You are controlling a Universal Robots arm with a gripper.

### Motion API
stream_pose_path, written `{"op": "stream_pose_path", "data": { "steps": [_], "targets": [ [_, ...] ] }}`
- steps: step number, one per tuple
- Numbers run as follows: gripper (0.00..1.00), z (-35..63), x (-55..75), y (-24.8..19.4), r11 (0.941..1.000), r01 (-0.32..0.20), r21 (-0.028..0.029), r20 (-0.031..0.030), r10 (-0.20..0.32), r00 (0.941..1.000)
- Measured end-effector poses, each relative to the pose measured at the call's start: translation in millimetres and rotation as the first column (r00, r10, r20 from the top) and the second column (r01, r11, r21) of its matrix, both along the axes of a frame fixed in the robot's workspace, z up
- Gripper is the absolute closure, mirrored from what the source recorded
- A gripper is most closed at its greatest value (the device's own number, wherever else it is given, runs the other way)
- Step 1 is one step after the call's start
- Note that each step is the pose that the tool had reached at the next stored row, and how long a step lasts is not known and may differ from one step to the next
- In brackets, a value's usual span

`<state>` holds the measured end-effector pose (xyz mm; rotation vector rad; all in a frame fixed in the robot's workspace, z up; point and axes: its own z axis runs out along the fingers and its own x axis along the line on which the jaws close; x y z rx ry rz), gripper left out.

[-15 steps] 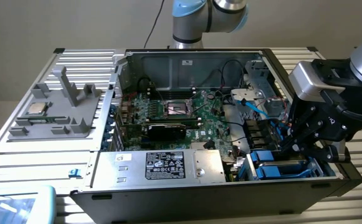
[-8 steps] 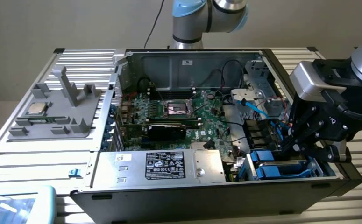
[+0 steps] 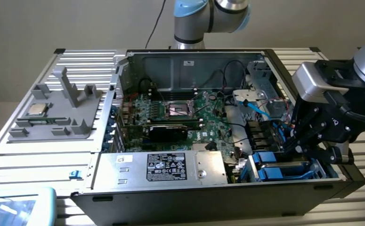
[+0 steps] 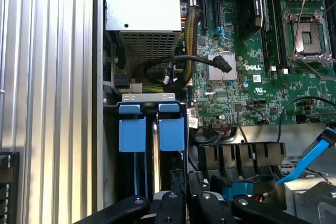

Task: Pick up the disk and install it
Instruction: 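Insert the first disk wire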

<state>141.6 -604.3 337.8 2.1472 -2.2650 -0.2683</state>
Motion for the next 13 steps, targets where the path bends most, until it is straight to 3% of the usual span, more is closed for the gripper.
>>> {"op": "stream_pose_path", "data": {
  "steps": [13],
  "targets": [
    [0.85, -1.8, 1.1, 0.0, 1.0000, 0.002, 0.0001, 0.0001, -0.002, 1.0000]
  ]
}}
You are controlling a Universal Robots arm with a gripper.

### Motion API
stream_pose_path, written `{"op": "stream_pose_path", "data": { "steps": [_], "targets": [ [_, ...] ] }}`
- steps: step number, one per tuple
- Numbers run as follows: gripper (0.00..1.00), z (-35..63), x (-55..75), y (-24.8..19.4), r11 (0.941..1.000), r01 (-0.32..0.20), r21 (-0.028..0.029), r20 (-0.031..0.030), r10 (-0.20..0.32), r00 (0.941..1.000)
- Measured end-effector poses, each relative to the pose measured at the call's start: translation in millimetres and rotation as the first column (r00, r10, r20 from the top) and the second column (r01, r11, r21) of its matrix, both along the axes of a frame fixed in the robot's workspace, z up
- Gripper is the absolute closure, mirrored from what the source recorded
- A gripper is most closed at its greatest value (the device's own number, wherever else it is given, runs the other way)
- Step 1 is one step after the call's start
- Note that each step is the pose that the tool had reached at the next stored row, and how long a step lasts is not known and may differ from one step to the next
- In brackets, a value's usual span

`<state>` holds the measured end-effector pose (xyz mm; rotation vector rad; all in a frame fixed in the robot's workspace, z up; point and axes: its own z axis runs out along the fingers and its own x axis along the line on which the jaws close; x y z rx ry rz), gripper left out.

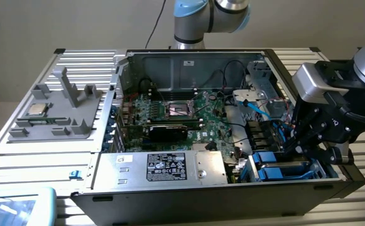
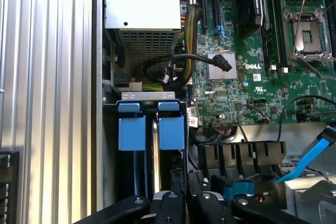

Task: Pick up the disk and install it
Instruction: 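Insert the first disk wire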

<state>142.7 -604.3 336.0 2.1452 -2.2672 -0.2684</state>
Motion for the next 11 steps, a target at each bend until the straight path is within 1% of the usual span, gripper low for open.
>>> {"op": "stream_pose_path", "data": {
  "steps": [11],
  "targets": [
    [0.85, -0.7, 0.0, 0.0, 1.0000, 0.001, 0.0001, 0.0004, -0.001, 1.0000]
  ]
}}
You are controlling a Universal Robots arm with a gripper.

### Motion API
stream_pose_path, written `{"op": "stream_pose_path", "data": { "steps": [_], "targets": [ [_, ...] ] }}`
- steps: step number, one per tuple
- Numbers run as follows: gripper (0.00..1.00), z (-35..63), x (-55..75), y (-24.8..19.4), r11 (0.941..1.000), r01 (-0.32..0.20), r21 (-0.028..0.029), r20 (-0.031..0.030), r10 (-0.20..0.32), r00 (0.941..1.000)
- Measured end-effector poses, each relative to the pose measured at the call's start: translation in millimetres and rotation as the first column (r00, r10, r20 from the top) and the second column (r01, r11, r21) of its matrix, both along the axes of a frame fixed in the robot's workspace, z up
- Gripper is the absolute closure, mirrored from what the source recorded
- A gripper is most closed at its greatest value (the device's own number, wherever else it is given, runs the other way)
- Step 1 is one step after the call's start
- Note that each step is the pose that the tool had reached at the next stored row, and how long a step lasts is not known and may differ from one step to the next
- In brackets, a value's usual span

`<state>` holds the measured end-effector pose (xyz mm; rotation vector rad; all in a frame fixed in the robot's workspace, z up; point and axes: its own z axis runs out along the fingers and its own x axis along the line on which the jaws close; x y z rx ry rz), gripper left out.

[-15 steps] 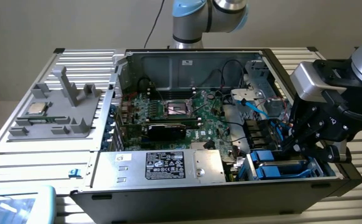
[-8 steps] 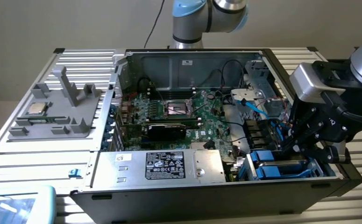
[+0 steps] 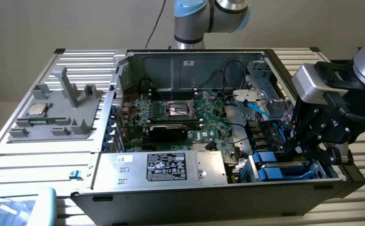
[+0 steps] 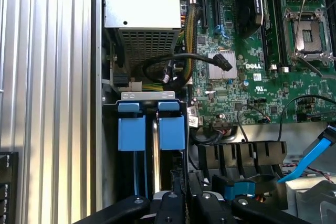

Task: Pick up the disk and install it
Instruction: 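Insert the first disk wire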

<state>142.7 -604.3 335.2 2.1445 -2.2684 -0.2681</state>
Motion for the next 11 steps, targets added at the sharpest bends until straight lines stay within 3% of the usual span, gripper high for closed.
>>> {"op": "stream_pose_path", "data": {
  "steps": [11],
  "targets": [
    [0.85, -0.2, -1.0, 0.0, 1.0000, 0.000, 0.0000, 0.0024, 0.000, 1.0000]
  ]
}}
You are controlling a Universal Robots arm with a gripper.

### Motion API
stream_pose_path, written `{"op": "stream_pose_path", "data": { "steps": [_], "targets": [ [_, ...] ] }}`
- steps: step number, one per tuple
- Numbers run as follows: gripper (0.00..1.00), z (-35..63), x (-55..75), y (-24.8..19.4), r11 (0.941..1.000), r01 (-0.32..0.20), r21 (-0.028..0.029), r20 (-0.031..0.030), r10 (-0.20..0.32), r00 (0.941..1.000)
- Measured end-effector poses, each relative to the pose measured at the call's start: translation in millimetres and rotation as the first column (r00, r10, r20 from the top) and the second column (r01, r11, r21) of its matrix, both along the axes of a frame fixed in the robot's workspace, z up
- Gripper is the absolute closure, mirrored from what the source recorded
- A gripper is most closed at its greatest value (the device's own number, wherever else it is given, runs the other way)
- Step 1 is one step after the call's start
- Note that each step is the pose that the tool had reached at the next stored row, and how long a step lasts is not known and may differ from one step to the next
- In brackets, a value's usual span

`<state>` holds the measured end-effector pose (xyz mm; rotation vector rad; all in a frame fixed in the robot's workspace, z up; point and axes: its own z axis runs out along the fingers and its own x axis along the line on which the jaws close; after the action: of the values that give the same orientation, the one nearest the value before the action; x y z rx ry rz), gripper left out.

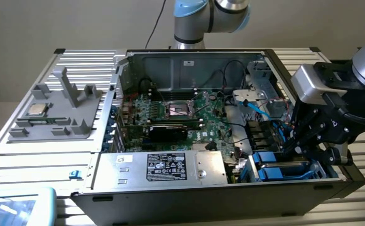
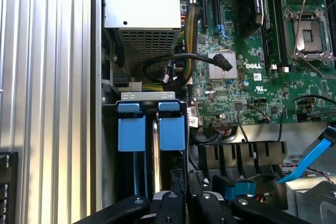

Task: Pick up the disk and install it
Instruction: 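Insert the first disk wire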

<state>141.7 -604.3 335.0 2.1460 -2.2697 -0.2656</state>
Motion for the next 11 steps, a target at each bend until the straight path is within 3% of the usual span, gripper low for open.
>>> {"op": "stream_pose_path", "data": {
  "steps": [6, 8, 9, 11],
  "targets": [
    [0.85, -0.1, 0.0, 0.0, 1.0000, 0.000, 0.0001, 0.0010, 0.000, 1.0000],
    [0.84, -0.2, 0.1, 0.1, 1.0000, 0.000, 0.0002, 0.0010, 0.000, 1.0000],
    [0.77, -0.2, 0.1, 0.0, 1.0000, 0.000, 0.0001, 0.0010, 0.000, 1.0000],
    [0.77, -0.1, 0.0, 0.0, 1.0000, 0.000, -0.0002, 0.0010, 0.000, 1.0000]
  ]
}}
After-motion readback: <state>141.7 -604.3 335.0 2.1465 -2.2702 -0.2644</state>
